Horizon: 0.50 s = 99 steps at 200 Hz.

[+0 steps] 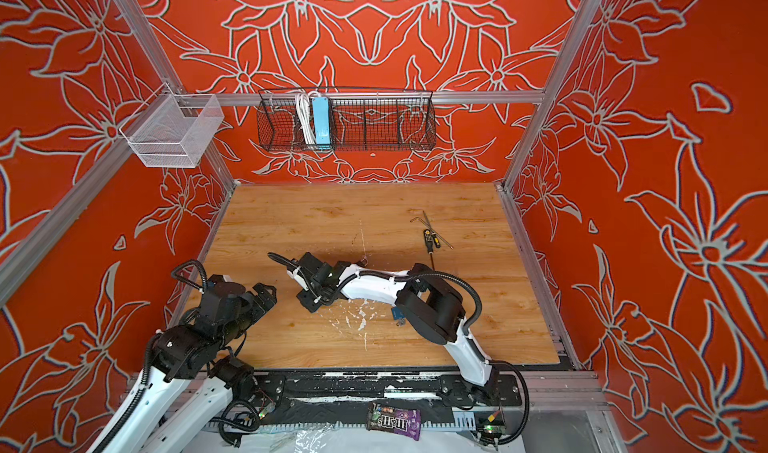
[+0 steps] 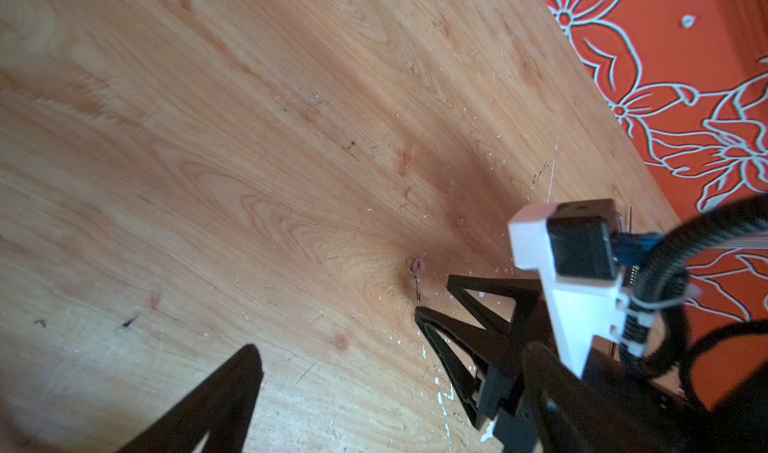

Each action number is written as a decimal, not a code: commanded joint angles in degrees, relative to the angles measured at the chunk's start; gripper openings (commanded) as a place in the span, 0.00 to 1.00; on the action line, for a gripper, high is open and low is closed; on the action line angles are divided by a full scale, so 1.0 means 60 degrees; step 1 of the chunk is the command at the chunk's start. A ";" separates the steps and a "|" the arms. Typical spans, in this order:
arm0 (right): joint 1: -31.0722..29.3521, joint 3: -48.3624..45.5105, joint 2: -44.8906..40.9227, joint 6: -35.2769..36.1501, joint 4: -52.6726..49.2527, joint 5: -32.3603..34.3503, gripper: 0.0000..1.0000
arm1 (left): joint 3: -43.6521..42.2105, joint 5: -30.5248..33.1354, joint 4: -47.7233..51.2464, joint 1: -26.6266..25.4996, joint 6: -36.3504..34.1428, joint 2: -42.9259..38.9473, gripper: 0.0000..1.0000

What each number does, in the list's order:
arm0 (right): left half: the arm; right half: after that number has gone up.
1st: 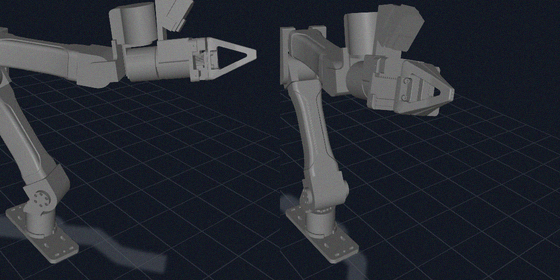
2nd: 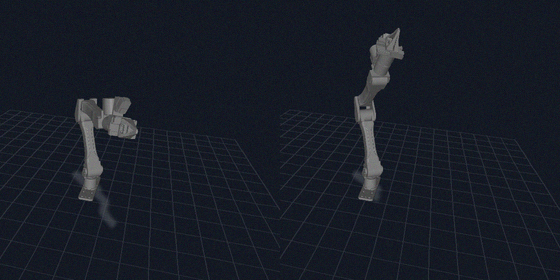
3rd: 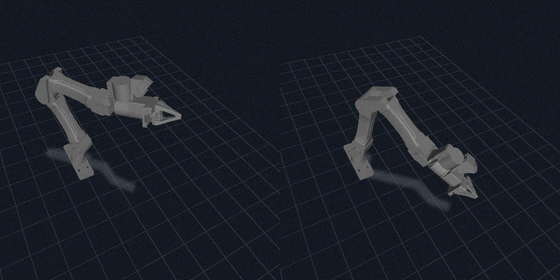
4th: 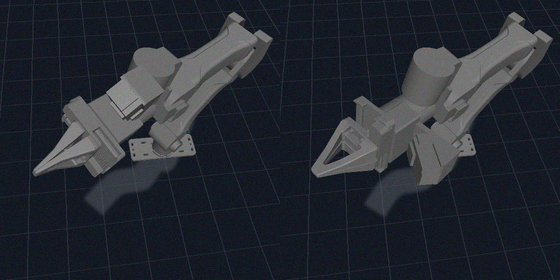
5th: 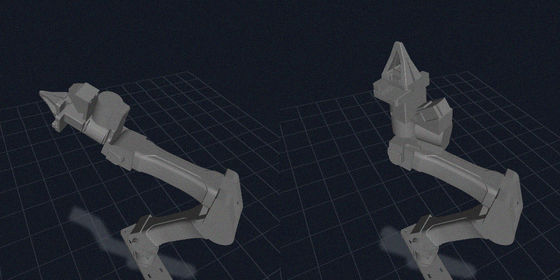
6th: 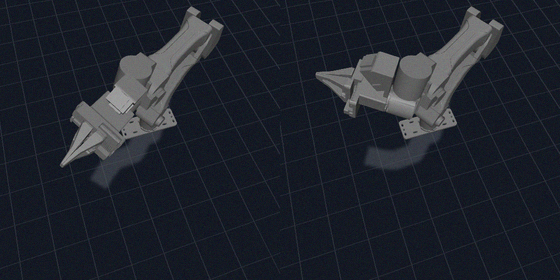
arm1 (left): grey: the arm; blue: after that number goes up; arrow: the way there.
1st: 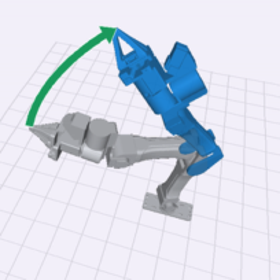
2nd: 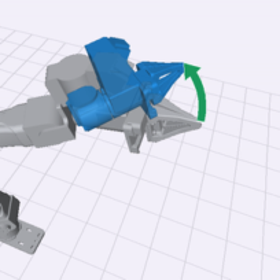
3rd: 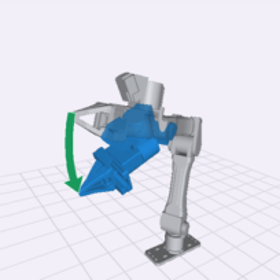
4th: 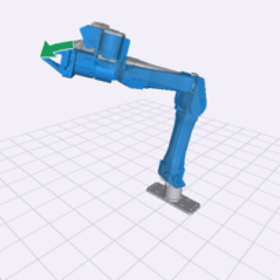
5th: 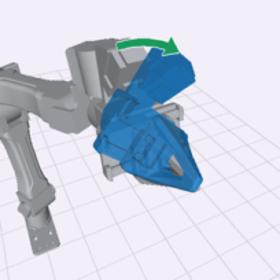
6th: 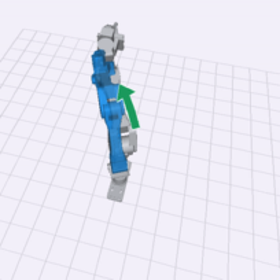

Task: Unlock with the key
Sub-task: 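Reach the right gripper down over the silver key on the table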

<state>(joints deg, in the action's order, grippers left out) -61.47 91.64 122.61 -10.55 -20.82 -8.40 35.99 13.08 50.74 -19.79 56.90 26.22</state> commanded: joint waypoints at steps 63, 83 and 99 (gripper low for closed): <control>0.0006 0.1221 0.0975 0.1081 -0.0911 0.0621 0.46 | 0.0015 0.0617 0.0691 0.0077 0.0388 -0.0755 0.98; 0.0006 0.1398 0.1115 0.1179 -0.1015 0.0795 0.45 | -0.0033 0.0592 0.0666 0.0076 0.0400 -0.0737 0.98; 0.0006 0.1621 0.1257 0.1256 -0.1239 0.0871 0.44 | 0.0000 0.0603 0.0696 0.0083 0.0378 -0.0765 0.98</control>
<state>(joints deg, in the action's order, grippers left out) -61.47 98.76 128.27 -5.74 -25.41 -5.30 35.99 15.33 53.60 -19.79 58.59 22.06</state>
